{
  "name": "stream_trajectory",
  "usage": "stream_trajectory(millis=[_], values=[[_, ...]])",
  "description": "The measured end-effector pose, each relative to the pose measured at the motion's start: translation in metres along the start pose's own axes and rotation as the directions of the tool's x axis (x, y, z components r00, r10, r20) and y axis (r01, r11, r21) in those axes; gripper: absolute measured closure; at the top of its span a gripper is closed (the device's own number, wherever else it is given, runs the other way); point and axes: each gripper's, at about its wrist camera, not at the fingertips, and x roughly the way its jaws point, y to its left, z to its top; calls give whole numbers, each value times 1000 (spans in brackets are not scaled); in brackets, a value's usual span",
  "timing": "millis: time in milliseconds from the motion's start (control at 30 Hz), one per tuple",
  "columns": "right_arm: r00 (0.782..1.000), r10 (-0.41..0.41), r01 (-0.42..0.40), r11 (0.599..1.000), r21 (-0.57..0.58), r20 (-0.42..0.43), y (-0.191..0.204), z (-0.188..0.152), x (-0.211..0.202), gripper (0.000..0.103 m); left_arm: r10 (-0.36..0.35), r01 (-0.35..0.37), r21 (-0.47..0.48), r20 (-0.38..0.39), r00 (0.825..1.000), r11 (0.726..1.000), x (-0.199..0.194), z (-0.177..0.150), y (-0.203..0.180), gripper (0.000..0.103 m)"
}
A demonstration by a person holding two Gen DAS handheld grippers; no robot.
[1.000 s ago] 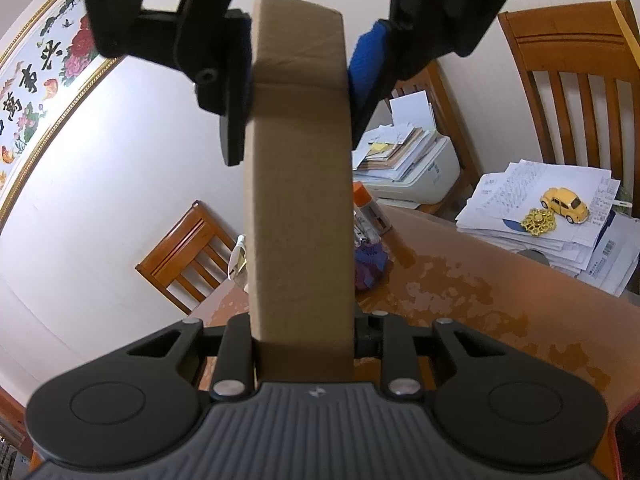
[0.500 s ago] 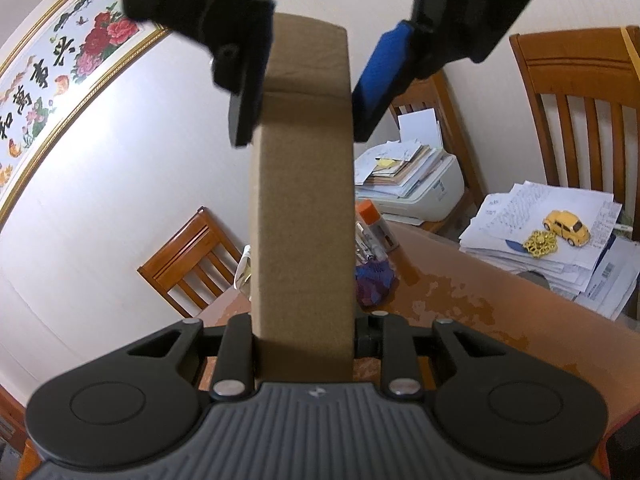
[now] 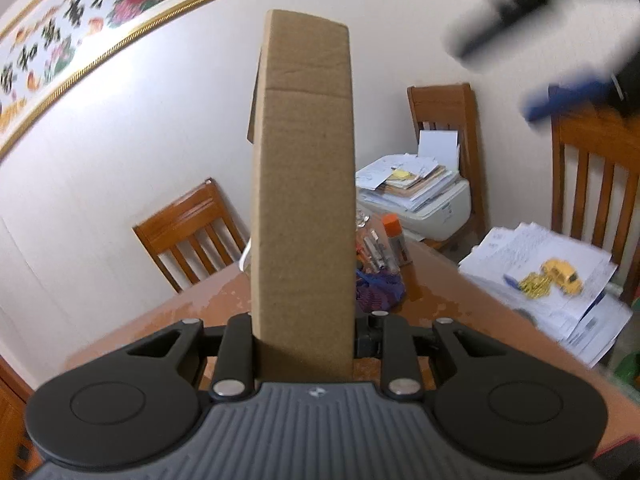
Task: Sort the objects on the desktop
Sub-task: 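Hold the carton with the left gripper while the right gripper opens and reaches toward a closed brown box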
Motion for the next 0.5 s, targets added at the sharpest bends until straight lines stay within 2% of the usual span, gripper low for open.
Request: stream_trajectory(millis=[100,267,400,500], values=[[999,-28,30,998,62,-37,-22,-11,5,41,-57,54,-103,-29,998,993,1,4,22,77],[989,-33,50,991,120,-142,-41,-38,23,41,-111,95,-245,-51,993,965,1,7,58,77],[972,6,26,991,133,-234,-40,-61,41,41,-139,112,-346,-52,989,932,0,7,83,78],[940,120,-38,968,250,-321,-46,-82,61,38,-151,120,-392,-49,987,912,0,6,97,78]])
